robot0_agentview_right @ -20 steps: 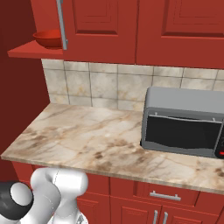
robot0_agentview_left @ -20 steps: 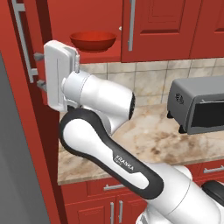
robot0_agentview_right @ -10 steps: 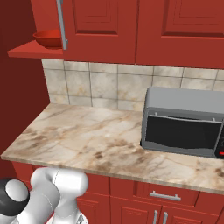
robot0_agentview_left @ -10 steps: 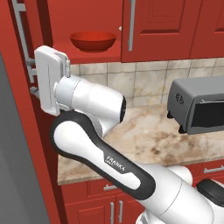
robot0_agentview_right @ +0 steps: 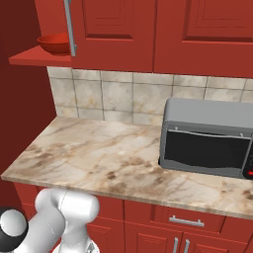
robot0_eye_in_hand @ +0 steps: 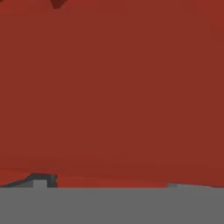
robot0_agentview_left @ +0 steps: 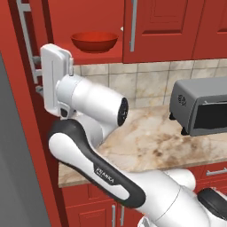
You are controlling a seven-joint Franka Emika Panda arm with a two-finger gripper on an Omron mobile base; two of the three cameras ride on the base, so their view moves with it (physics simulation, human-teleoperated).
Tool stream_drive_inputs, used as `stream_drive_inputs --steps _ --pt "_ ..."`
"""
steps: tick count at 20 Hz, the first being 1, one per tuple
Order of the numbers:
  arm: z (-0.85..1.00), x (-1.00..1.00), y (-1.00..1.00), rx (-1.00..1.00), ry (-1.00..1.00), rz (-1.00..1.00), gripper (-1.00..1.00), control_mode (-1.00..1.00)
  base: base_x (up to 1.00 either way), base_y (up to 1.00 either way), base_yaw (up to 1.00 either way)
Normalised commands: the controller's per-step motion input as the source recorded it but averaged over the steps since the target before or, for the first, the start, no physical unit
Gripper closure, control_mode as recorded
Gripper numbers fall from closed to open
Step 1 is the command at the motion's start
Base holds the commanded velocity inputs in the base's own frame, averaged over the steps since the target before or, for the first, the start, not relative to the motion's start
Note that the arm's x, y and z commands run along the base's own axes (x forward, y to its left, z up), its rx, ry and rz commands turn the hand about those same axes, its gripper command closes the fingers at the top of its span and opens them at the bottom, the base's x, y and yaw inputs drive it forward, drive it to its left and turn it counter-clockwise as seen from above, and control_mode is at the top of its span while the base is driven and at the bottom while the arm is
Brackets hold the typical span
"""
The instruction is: Open the cabinet. Pick the bowls from the counter and place them in the cabinet. Then close the cabinet.
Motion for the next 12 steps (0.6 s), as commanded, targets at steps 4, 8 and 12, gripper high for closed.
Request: stream_drive_inputs --steps 4,8,12 --pt "-0.57 1.0 -0.45 0.0 0.0 -0.47 -1.0 -1.0 0.0 0.0 0.0" --pt "-0.58 1.0 -0.54 0.01 0.0 -0.48 -1.0 -1.0 0.0 0.0 0.0" --pt "-0.6 1.0 -0.64 0.04 0.0 -0.45 -1.0 -1.0 0.0 0.0 0.0"
